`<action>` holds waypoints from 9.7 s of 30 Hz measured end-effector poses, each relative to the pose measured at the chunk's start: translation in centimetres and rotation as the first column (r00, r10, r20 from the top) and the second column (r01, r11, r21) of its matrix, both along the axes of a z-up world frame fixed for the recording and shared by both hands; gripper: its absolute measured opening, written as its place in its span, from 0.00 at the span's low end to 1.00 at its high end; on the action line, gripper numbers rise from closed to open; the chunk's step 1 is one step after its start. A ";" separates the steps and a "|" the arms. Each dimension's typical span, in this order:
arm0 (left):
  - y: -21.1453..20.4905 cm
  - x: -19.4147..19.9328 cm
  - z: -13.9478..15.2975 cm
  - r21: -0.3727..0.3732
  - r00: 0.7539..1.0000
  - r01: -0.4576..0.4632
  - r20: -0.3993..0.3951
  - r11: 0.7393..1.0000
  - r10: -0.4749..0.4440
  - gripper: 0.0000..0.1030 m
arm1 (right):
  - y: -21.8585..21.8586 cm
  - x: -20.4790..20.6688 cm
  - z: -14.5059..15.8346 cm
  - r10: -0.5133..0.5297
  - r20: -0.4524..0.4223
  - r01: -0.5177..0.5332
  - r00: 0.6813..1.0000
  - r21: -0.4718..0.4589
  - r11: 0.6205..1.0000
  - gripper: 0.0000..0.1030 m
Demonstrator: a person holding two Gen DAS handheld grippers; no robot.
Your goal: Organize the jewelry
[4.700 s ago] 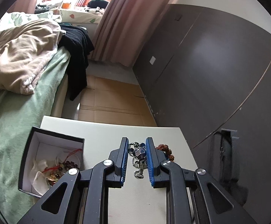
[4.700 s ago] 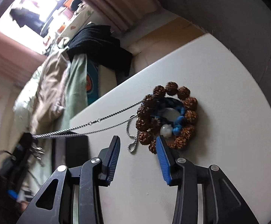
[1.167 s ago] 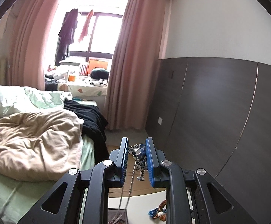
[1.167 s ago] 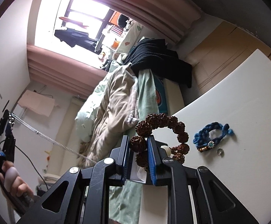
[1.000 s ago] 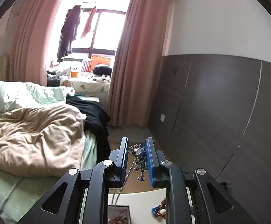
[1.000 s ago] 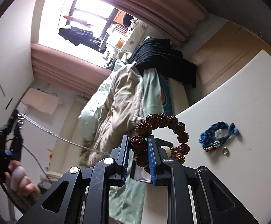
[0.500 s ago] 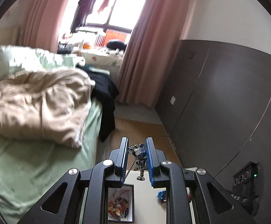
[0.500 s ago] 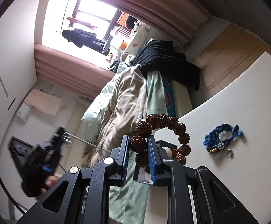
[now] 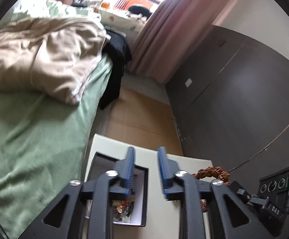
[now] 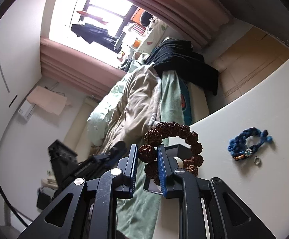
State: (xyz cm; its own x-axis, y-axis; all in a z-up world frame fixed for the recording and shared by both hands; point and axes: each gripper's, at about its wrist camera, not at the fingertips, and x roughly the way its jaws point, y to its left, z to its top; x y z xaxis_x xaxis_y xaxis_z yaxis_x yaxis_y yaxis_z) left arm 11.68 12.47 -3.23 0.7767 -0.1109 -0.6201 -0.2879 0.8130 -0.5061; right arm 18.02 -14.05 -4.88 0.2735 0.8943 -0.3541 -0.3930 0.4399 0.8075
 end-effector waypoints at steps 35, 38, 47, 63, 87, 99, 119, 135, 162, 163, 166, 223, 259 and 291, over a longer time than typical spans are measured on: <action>0.6 -1.8 0.4 0.044 0.999 -0.014 -0.036 0.999 0.016 0.72 | 0.2 -0.2 -1.3 -0.066 0.001 0.066 0.998 -0.161 0.985 0.50; -0.9 -1.1 0.5 0.057 0.999 0.010 -0.035 0.998 -0.008 0.72 | -1.6 0.1 -1.4 -0.111 -0.014 0.106 0.994 -0.177 0.979 0.50; -6.1 1.0 -0.2 0.111 0.993 0.110 -0.057 0.988 -0.104 0.72 | -5.6 1.1 -1.8 -0.224 -0.030 0.205 0.974 -0.302 0.931 0.50; -13.8 5.5 -3.6 0.171 0.944 0.316 -0.150 0.933 -0.293 0.70 | -11.0 2.3 -3.6 -0.391 -0.105 0.310 0.914 -0.437 0.844 0.50; -16.9 9.7 -11.2 0.234 0.899 0.377 -0.327 0.896 -0.292 0.34 | -10.7 2.9 -4.4 -0.382 -0.123 0.277 0.916 -0.494 0.824 0.50; -13.0 7.2 -7.0 0.156 0.947 0.283 -0.203 0.946 -0.250 0.18 | -7.2 3.5 -5.5 -0.287 -0.092 0.183 0.953 -0.581 0.793 0.50; -6.2 2.2 -1.7 0.109 0.992 0.124 -0.052 0.986 -0.119 0.18 | -1.6 2.5 -7.0 -0.151 0.015 0.115 0.988 -0.723 0.681 0.36; -1.7 0.0 -1.9 0.137 0.994 0.054 -0.104 0.989 -0.040 0.18 | 1.4 1.1 -7.4 -0.086 0.111 0.139 0.990 -0.825 0.548 0.02; 1.2 -0.4 -3.2 -0.025 0.988 0.011 -0.151 1.000 -0.014 0.72 | 1.8 2.5 -7.2 -0.123 0.053 0.123 0.991 -0.723 0.679 0.46; 1.3 -0.4 -3.2 -0.028 0.988 0.007 -0.152 1.000 -0.011 0.72 | 2.1 2.5 -7.3 -0.116 0.061 0.124 0.991 -0.730 0.672 0.46; 1.5 -0.4 -3.3 -0.037 0.988 0.003 -0.154 0.999 -0.008 0.73 | 2.7 2.3 -7.7 -0.102 0.099 0.141 0.990 -0.769 0.623 0.42; -5.7 -5.3 0.2 0.254 0.998 0.019 -0.070 0.967 -0.001 0.98 | -3.8 -4.9 2.1 -0.104 0.174 0.180 0.979 -0.506 0.844 0.93; -12.2 -9.2 2.4 0.334 0.996 0.057 0.049 0.941 -0.078 0.98 | -10.5 -8.9 5.9 -0.138 0.314 0.292 0.939 -0.521 0.802 1.00; -12.5 -9.6 2.7 0.345 0.994 0.074 0.053 0.936 -0.098 0.98 | -9.9 -9.6 5.7 -0.122 0.336 0.296 0.934 -0.534 0.792 1.00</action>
